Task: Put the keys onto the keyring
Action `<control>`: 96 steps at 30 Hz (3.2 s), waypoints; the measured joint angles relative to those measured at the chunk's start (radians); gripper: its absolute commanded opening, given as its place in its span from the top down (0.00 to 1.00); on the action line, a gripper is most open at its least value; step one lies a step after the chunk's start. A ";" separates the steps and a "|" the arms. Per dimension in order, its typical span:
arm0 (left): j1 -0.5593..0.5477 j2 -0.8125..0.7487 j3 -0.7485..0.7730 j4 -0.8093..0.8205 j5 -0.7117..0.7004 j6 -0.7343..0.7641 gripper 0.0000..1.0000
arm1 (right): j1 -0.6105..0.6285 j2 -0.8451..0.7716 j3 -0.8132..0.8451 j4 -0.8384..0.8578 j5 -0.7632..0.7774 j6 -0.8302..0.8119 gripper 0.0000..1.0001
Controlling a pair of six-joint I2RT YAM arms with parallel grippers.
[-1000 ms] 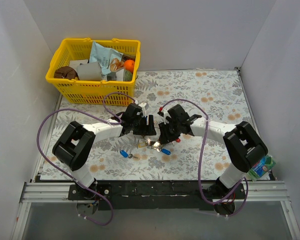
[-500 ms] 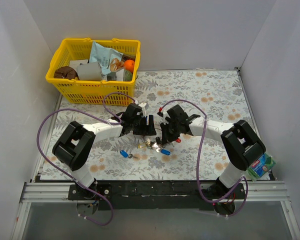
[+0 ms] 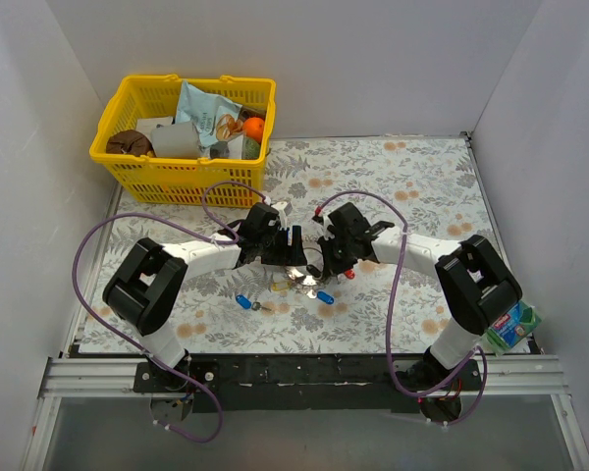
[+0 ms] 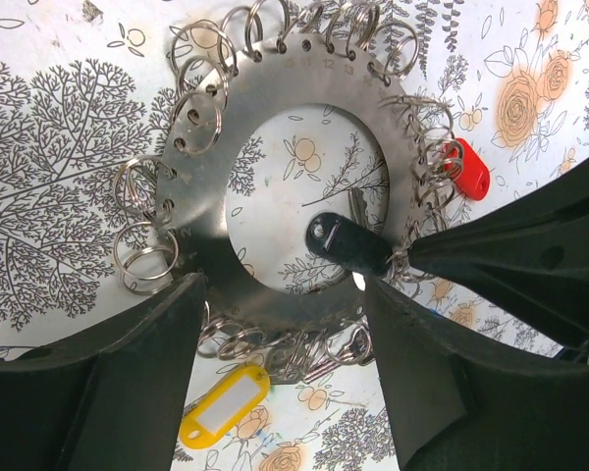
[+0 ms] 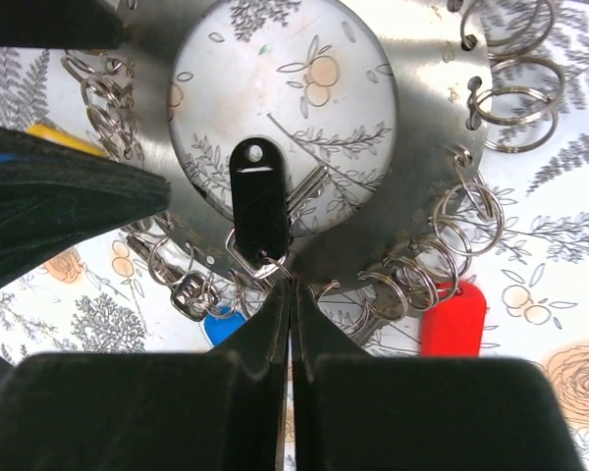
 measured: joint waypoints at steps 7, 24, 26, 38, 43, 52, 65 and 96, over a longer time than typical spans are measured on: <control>0.000 0.000 0.000 0.001 0.001 0.000 0.34 | -0.020 -0.028 -0.018 0.023 0.061 0.018 0.91; 0.000 0.000 0.000 0.002 0.002 0.000 0.34 | -0.040 -0.204 -0.023 0.026 0.025 -0.016 0.30; 0.000 0.000 0.000 0.002 0.003 0.000 0.34 | -0.040 -0.214 -0.025 0.027 0.016 -0.015 0.26; 0.000 0.000 0.000 0.002 0.005 0.000 0.33 | -0.040 -0.213 -0.050 0.025 -0.017 -0.008 0.45; 0.000 0.000 0.000 0.002 0.005 0.000 0.33 | -0.040 -0.198 -0.068 0.028 -0.026 0.015 0.49; 0.000 0.000 -0.005 0.010 0.005 0.000 0.33 | -0.090 -0.198 -0.126 0.046 -0.047 0.046 0.54; 0.000 0.000 -0.012 0.010 0.006 0.001 0.33 | -0.193 -0.200 -0.180 0.081 -0.080 0.054 0.57; 0.000 0.000 -0.012 0.009 0.007 0.004 0.33 | -0.253 -0.063 -0.085 0.132 -0.145 0.002 0.65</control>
